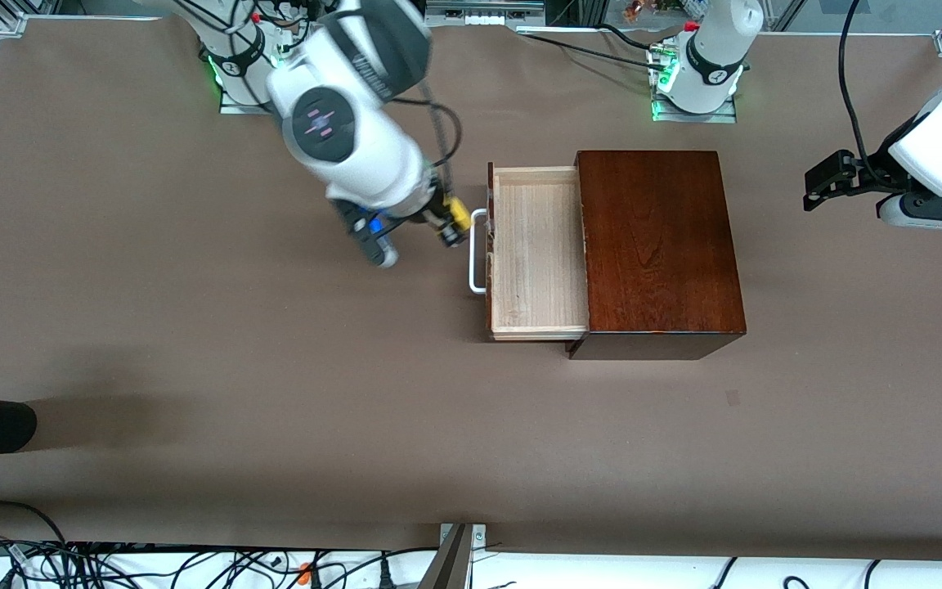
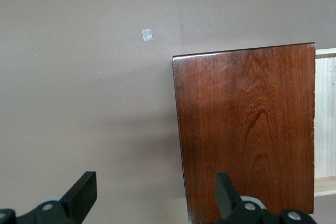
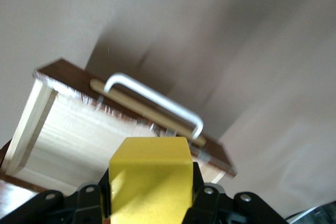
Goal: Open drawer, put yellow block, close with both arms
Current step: 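Carry the yellow cube over the open drawer with the right gripper, then open the right gripper to drop the cube and withdraw it, then lower the left gripper to the drawer handle, then push the drawer shut into the box with the left gripper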
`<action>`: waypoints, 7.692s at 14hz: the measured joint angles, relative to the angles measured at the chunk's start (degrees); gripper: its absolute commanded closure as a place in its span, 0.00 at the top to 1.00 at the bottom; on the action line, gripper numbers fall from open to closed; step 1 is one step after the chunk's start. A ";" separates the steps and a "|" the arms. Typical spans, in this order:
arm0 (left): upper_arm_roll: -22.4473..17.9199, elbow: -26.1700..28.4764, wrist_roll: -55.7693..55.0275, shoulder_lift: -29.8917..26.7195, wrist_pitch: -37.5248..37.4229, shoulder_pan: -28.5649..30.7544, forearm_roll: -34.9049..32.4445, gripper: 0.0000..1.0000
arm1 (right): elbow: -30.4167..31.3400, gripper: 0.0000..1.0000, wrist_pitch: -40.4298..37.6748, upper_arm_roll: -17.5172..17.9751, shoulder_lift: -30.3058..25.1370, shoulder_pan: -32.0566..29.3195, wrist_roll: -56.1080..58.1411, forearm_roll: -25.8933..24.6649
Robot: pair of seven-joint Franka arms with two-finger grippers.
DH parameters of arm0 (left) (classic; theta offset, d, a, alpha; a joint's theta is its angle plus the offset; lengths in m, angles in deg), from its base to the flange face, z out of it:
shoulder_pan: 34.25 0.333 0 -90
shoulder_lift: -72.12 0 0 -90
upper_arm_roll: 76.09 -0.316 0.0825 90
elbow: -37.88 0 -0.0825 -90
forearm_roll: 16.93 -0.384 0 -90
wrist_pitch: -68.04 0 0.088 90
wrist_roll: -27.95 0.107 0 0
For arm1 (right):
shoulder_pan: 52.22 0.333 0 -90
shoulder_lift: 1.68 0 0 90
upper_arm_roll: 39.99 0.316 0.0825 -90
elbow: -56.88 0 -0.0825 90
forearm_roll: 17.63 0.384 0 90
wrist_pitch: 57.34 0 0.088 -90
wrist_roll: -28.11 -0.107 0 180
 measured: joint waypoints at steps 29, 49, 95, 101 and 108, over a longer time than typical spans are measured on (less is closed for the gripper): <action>0.26 0.00 0.00 0.09 0.00 0.00 0.00 1.00 | -3.01 1.00 11.12 -1.80 10.55 13.01 -28.33 -16.55; 24.28 -1.08 0.02 3.27 0.60 -3.07 5.16 1.00 | -0.83 1.00 -18.11 -23.39 -3.57 -13.01 75.32 -8.55; 21.24 -15.56 36.45 39.45 7.59 -27.40 -21.05 1.00 | 17.97 1.00 -11.98 -1.05 -26.54 -45.40 104.81 -19.69; 20.50 -15.24 35.57 38.92 2.65 -25.99 -22.46 1.00 | 17.97 1.00 -12.00 -1.05 -26.51 -45.51 104.77 -19.69; 20.50 -11.16 35.57 36.76 1.93 -23.27 -22.72 1.00 | 17.97 1.00 -12.05 -1.05 -26.49 -45.56 104.76 -19.68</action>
